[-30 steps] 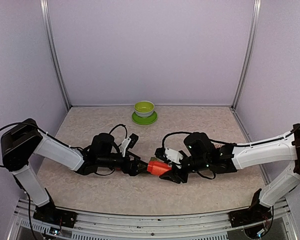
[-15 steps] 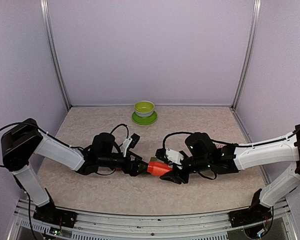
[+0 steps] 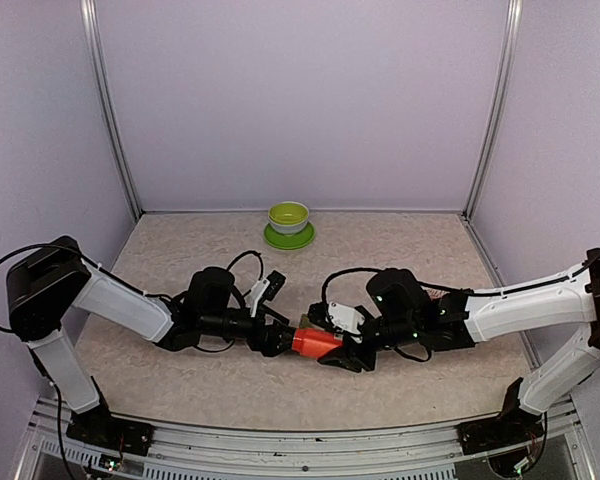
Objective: Sort the pills into containers
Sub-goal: Pour the pill into the compartment of the pill container.
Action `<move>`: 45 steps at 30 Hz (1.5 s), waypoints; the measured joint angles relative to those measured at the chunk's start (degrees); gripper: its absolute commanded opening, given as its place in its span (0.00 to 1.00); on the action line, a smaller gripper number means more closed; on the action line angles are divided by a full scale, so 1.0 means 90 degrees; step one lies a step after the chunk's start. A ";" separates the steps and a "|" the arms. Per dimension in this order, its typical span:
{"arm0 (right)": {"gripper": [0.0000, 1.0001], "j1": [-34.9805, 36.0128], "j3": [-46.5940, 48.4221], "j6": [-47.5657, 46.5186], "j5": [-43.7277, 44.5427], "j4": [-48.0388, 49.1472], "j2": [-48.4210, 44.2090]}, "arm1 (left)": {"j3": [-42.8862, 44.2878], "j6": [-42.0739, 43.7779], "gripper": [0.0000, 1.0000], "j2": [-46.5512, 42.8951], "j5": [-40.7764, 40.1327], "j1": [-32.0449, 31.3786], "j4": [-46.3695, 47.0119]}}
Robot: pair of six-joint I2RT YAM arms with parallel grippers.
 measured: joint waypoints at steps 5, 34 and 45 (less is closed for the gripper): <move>0.02 -0.0002 0.0000 0.0002 0.0214 0.0005 0.0015 | -0.0005 -0.0036 0.96 -0.0002 -0.0163 0.0085 -0.0027; 0.01 -0.0381 0.0165 0.0061 0.0398 -0.0141 0.0461 | -0.0498 -0.0206 0.97 -0.0459 -0.0670 0.0330 0.0304; 0.01 -0.0381 0.0396 0.0158 0.0406 -0.0335 0.0789 | -0.0464 -0.0202 0.98 -0.0384 -0.0661 0.0206 0.0347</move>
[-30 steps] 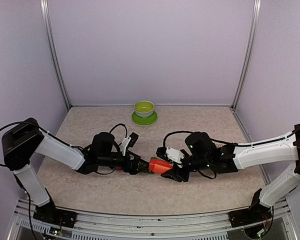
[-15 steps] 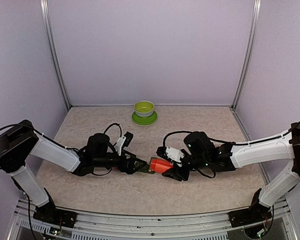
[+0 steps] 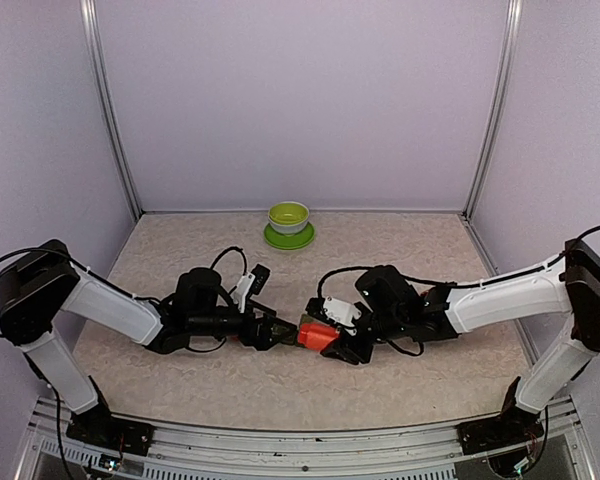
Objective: Sort the pills into containers
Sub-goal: Pour the pill into the compartment of the pill container.
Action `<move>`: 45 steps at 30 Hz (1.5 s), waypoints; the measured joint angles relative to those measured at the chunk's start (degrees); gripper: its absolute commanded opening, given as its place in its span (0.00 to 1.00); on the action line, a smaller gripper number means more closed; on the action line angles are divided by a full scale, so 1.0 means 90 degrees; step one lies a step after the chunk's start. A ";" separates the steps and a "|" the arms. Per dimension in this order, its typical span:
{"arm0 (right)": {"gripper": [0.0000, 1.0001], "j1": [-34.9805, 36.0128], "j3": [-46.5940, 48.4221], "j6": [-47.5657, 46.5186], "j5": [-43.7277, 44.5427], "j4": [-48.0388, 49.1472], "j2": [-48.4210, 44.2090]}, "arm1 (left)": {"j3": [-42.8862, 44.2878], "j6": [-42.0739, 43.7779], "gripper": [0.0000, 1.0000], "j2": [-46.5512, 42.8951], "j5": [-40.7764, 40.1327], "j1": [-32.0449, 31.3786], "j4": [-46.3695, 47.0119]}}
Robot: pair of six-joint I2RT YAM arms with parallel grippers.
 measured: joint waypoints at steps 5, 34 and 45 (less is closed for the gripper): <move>0.01 0.0000 0.0090 0.0019 0.0049 -0.0041 0.0049 | 0.0185 0.0029 0.98 0.0168 -0.0087 -0.0141 -0.0141; 0.01 -0.0002 0.0408 0.0061 0.0335 -0.0670 0.0219 | 0.0699 0.0197 0.99 0.0532 -0.1037 -0.0350 -0.0775; 0.01 -0.0015 0.0787 0.0039 0.0372 -0.1071 0.0427 | 0.0719 0.0226 0.98 0.0539 -0.1120 -0.0347 -0.0945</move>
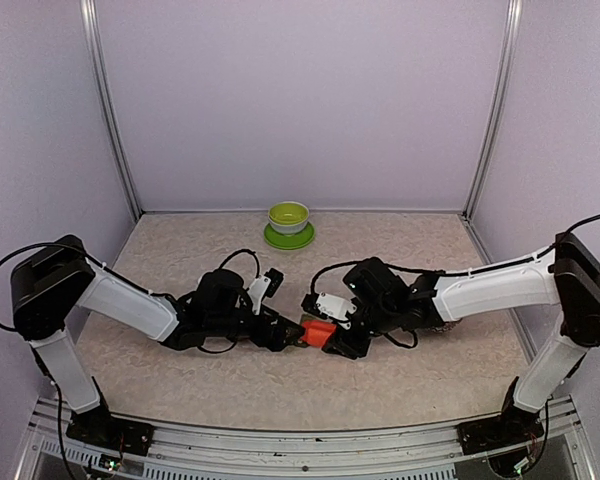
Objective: Sort the pills into containers
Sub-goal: Pour the pill into the compartment of the pill container.
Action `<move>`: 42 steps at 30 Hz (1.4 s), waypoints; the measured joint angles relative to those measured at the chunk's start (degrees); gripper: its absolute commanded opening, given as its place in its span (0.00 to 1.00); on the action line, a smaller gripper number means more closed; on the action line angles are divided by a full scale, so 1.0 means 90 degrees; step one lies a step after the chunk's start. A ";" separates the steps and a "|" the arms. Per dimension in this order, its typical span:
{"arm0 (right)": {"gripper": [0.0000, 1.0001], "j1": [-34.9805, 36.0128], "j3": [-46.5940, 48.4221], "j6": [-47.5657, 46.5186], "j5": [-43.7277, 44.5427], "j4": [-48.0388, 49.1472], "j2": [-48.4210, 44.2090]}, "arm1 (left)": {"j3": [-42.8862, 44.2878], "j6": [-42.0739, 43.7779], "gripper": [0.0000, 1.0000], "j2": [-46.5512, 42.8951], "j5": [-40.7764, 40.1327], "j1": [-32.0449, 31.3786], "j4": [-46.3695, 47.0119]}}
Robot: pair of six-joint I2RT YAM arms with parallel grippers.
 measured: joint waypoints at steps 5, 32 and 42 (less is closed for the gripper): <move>0.01 -0.0002 0.0117 -0.0010 -0.0007 -0.0119 0.0102 | 0.0002 0.0000 0.98 0.0012 -0.0053 0.0000 -0.0073; 0.02 -0.0012 0.0748 -0.0075 0.0053 -0.0979 0.0442 | 0.0165 0.0053 0.98 0.0129 -0.0146 0.0010 -0.0359; 0.02 -0.0010 0.1056 -0.0078 0.0080 -0.1280 0.0668 | 0.0182 0.0092 0.97 0.0153 -0.0216 0.0015 -0.0481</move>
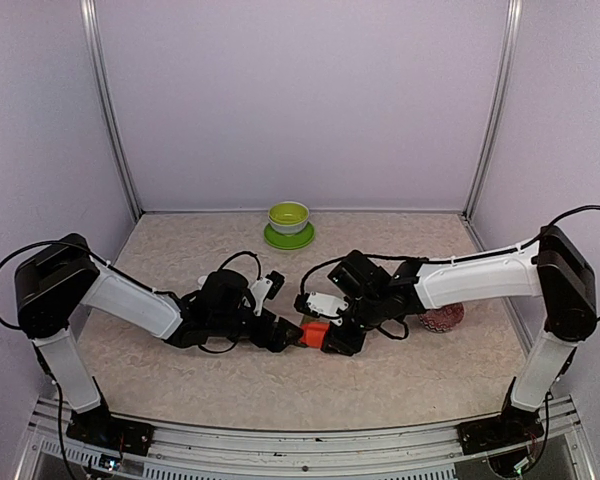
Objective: Sort the pills into containers
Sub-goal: Pour the pill into the compartment of the pill container.
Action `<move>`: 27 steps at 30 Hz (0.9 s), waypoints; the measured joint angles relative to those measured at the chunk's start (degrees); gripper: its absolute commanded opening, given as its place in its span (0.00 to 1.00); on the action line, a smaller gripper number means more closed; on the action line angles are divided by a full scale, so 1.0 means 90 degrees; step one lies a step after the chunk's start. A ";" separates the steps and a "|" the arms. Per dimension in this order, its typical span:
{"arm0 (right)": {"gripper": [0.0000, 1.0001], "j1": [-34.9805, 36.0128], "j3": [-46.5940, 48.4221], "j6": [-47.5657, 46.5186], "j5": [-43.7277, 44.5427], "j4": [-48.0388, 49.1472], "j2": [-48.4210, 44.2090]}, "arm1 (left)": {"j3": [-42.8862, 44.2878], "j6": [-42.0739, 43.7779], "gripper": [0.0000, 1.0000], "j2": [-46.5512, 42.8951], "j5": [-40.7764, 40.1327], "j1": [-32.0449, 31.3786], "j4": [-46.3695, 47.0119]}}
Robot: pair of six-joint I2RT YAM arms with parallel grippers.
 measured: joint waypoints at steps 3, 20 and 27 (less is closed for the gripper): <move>0.02 0.0000 0.0104 0.0000 0.0022 -0.0121 0.0046 | 0.0005 0.0002 0.97 0.0000 -0.0005 0.0010 -0.0007; 0.03 0.0012 0.0736 0.0002 0.0126 -0.0945 0.0250 | 0.0034 0.0007 0.97 0.0000 -0.0019 0.0027 -0.0056; 0.03 0.0034 0.0974 0.0002 0.0155 -0.1219 0.0391 | 0.0034 0.0017 0.97 0.0000 -0.0024 0.0027 -0.0102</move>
